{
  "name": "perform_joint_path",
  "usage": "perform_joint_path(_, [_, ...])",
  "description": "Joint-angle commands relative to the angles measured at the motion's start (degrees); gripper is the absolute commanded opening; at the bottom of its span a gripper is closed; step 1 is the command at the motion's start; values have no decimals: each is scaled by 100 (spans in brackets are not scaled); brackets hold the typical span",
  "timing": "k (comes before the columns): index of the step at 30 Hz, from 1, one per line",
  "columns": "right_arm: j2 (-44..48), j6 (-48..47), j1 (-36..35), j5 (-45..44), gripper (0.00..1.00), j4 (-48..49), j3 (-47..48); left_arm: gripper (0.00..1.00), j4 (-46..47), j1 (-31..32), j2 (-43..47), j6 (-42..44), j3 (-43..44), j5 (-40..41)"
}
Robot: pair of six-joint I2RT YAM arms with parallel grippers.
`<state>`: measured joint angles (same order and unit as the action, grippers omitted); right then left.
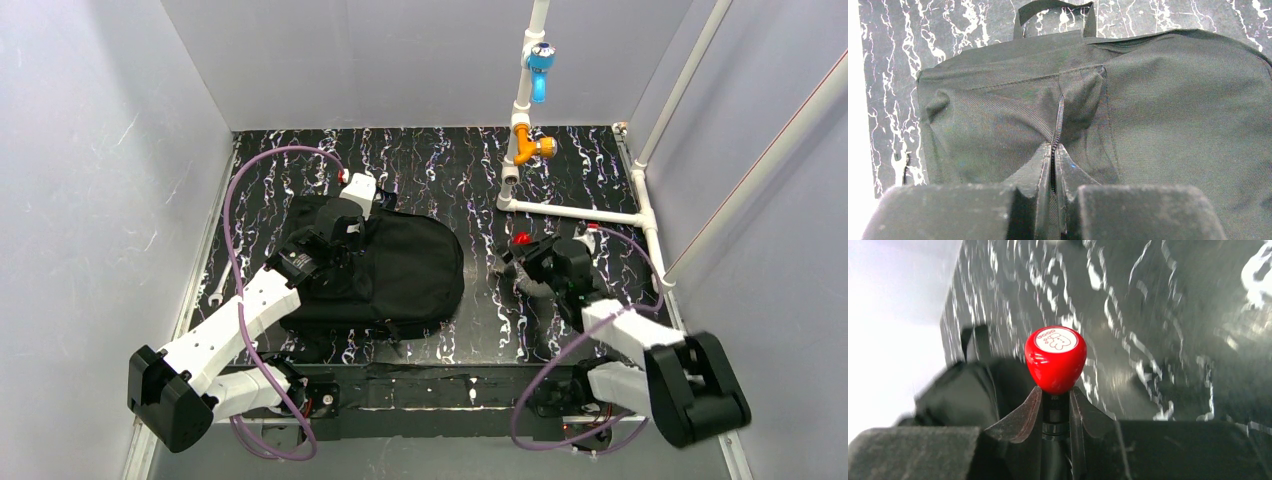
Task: Pack the student bag
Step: Pick up the personal item from the center of the board, then place the personal item in the student bag.
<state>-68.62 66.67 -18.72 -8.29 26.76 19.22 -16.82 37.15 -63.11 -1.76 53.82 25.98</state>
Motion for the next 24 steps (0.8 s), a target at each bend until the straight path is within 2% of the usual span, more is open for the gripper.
perform_joint_path(1, [1129, -1442, -398, 1280, 1, -773, -588, 0, 432, 82, 298, -99, 203, -160])
perform_joint_path(4, [1747, -1511, -1157, 1422, 1, -959, -660, 0, 465, 82, 295, -77, 160, -96])
perform_joint_path(7, [2214, -1416, -1974, 1045, 1, -1075, -455, 0, 499, 77, 267, -38, 142, -30])
perform_joint_path(11, [2198, -1484, -2580, 451, 1, -803, 39, 0, 550, 82, 213, 14, 91, 126])
perform_joint_path(16, [446, -1814, -2787, 1112, 1, 1, 1173, 0, 632, 80, 207, 56, 39, 188])
perform_joint_path(19, [-650, -1380, -2941, 1408, 1, 869, 1816, 0, 700, 82, 298, 120, -23, 301])
perform_joint_path(24, [-2482, -822, -3177, 1905, 1, 1441, 3366, 0, 723, 82, 315, 127, -33, 308])
